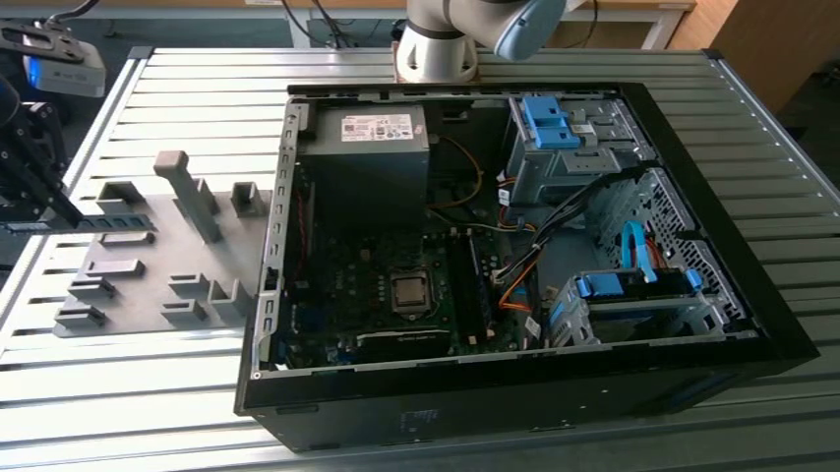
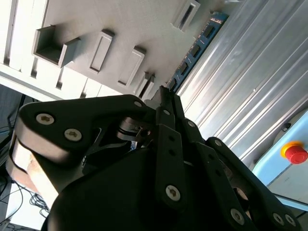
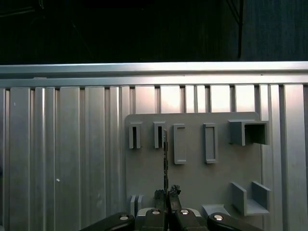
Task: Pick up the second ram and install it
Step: 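Pick up the second ram and move it above second insertion slot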
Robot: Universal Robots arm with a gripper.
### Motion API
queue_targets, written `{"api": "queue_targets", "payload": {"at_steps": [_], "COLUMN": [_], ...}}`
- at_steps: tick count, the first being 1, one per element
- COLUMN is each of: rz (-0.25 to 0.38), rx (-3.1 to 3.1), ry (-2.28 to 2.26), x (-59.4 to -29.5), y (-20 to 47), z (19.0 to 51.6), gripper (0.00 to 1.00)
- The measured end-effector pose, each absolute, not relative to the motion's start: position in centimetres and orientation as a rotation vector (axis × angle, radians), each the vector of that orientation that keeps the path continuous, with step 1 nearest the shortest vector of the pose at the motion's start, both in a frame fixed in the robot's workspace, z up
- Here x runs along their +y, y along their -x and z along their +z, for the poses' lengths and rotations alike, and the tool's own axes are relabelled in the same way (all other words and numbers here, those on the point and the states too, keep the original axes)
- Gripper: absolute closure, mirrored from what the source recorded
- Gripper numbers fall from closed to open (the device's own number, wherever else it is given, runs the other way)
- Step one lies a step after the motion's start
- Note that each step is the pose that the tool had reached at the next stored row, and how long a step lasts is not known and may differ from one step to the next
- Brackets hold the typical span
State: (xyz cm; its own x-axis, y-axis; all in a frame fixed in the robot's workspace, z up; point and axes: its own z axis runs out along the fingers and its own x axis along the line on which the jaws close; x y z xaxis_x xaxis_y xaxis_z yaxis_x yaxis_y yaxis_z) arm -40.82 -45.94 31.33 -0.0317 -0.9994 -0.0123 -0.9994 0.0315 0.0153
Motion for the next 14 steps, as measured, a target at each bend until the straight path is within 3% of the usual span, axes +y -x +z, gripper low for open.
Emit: {"api": "queue_targets", "payload": {"at_steps": [14], "rz": [-0.03], "rx": [-2.255], "ry": [-2.185], "x": [-45.94], "y": [40.82], "z": [32.33], "gripper": [0.86]}}
